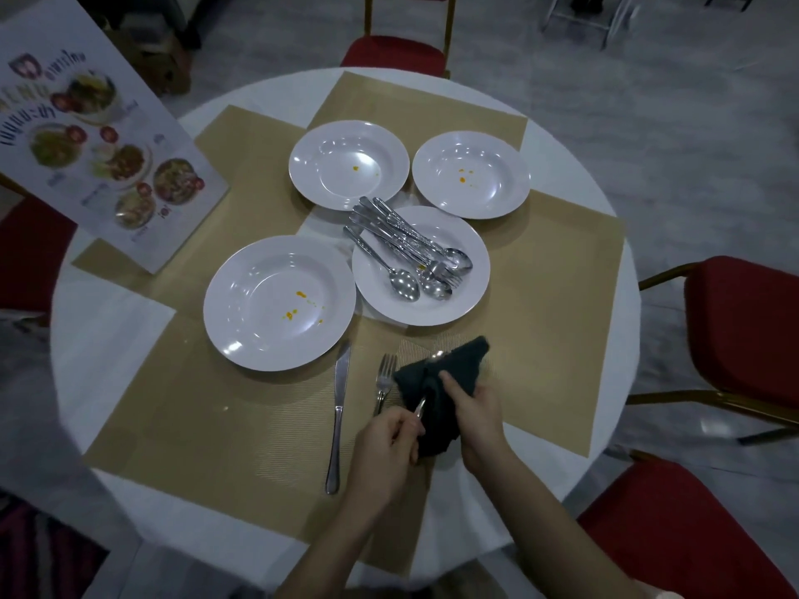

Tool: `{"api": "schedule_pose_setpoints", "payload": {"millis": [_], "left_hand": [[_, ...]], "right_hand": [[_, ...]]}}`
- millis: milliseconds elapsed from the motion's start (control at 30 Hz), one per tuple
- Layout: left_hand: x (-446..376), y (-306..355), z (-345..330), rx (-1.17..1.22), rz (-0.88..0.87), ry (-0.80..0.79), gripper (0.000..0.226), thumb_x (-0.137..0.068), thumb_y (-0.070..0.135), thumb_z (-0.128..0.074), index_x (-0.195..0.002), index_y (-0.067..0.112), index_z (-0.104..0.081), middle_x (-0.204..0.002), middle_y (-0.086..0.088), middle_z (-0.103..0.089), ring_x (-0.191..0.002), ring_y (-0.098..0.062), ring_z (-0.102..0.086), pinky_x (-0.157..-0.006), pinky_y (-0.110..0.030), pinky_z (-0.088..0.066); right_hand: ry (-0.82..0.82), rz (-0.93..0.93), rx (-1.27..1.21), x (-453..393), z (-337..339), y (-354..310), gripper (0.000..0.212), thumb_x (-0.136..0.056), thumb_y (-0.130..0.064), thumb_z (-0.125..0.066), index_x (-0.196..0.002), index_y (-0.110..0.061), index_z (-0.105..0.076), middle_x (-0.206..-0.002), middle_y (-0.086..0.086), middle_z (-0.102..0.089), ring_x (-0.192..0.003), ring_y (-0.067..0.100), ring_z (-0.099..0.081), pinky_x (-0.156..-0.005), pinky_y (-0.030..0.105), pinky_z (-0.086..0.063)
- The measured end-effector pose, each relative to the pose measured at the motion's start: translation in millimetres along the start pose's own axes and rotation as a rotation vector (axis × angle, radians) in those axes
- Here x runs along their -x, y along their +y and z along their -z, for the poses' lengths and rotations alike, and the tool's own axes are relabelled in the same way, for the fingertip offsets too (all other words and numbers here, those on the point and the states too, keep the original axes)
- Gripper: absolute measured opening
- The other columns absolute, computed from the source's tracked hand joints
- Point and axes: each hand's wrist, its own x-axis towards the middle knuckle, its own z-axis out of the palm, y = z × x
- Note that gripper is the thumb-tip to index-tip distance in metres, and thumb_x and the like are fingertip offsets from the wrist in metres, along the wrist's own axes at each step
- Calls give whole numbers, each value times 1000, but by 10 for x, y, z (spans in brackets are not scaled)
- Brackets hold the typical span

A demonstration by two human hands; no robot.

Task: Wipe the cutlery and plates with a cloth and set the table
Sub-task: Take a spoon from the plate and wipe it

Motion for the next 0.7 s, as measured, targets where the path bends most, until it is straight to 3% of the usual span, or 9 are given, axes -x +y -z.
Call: {"api": "schedule_pose_setpoints", "payload": {"millis": [167, 267, 333, 467, 567, 700], "left_hand": [[-36, 62, -55, -39, 15, -11, 24, -99, 17, -47, -83, 9, -62, -55, 4, -55, -46, 1, -47, -48, -13, -38], [-46, 97, -57, 6, 38, -2, 26, -100, 16, -46, -78, 10, -58, -56, 3, -54, -46, 0, -47, -48, -13, -37], [-28, 118, -43, -9, 29, -28, 25, -100, 17, -46, -78, 13, -59, -55, 4, -54, -45, 1, -47, -47, -12, -36], [30, 168, -69, 9, 49, -99, 26, -100, 16, -45, -82, 7, -62, -50, 5, -52, -42, -2, -43, -42, -14, -34], [-12, 209, -67, 18, 35, -87, 25, -99, 15, -46, -82, 6, -62, -51, 5, -52, -42, -1, -44, -44, -12, -34], [-112, 219, -9, 15, 40, -46, 29, -100, 14, -46, -73, 13, -55, -53, 5, -52, -45, 2, -46, -47, -11, -35]], "right_hand": [[-11, 103, 111, -35, 0, -55, 24, -90, -16, -66, -109, -2, -66, -94, 10, -74, -86, 20, -71, -62, 20, -55], [-105, 59, 72, 39, -30, -16, 21, -90, -15, -66, -107, -1, -66, -94, 13, -74, -83, 20, -71, -61, 21, -54], [-61, 50, 38, 12, -7, -51, 20, -90, -14, -66, -105, -1, -66, -94, 15, -73, -81, 21, -71, -59, 21, -55], [36, 55, 28, -239, 108, -164, 26, -86, -20, -72, -108, -9, -66, -100, 9, -74, -92, 25, -70, -83, 40, -58], [-40, 26, 60, -247, 96, -184, 27, -86, -21, -71, -110, -11, -66, -102, 8, -74, -95, 25, -70, -89, 44, -55], [-186, -56, -57, -48, -68, -70, 28, -89, -16, -68, -114, -3, -63, -104, 15, -73, -96, 28, -70, -80, 35, -57]]}}
